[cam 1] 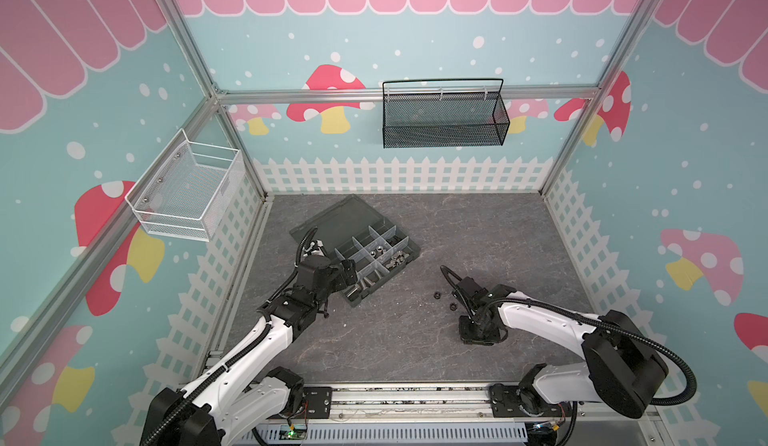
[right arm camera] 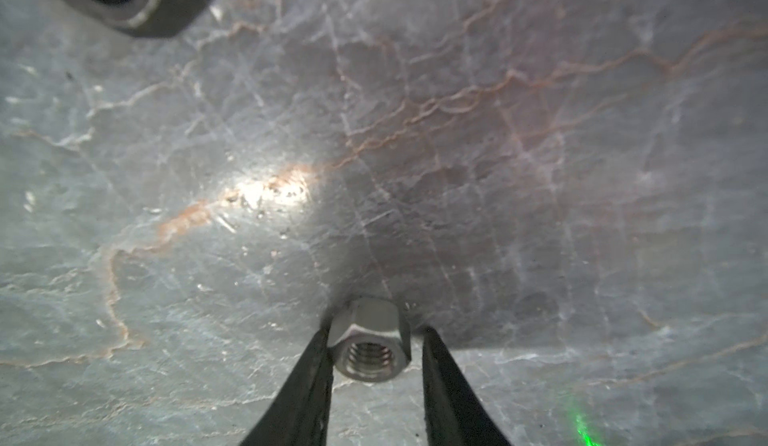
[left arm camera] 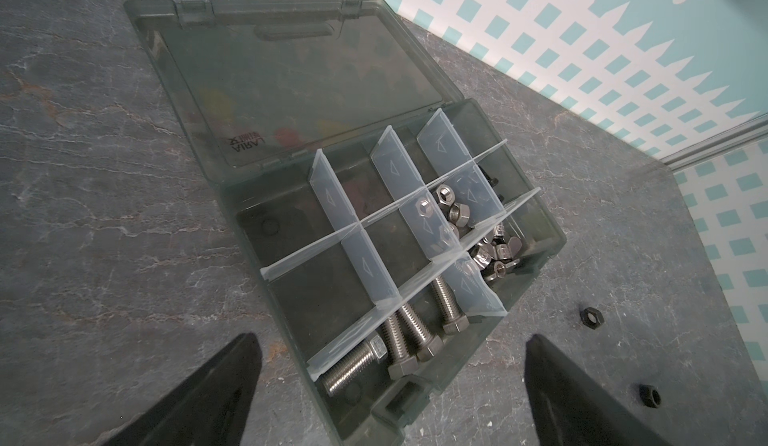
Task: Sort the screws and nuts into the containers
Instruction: 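Lift and carry the silver nut with the right gripper over the nut compartment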
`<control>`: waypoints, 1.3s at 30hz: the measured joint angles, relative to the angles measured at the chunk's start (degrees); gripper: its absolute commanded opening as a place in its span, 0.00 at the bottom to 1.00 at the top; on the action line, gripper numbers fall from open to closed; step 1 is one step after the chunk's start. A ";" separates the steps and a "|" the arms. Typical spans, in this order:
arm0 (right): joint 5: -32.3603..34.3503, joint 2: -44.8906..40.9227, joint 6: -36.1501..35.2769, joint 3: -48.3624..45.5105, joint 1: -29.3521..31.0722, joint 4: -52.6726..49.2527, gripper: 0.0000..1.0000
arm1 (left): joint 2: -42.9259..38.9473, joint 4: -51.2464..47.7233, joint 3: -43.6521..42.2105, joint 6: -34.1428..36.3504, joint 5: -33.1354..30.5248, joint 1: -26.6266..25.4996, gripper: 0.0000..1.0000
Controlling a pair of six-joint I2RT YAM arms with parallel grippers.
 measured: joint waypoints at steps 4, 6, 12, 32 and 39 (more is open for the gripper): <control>0.13 0.09 -0.04 0.00 -0.28 0.07 0.36 | 0.07 0.00 0.00 0.00 0.00 0.00 0.99; 0.17 0.15 -0.04 0.02 -0.39 0.07 0.35 | 0.07 0.02 0.00 0.00 0.00 0.00 0.99; 0.26 0.39 -0.17 0.15 -1.29 0.07 0.31 | 0.26 0.04 0.00 0.02 0.00 0.00 0.99; 1.97 1.33 -3.26 6.60 -2.25 2.01 0.11 | 1.92 0.90 0.00 0.07 0.20 0.00 0.99; 2.47 6.91 -5.79 15.39 -2.23 7.56 0.11 | 1.95 0.87 0.00 0.09 0.17 0.00 0.99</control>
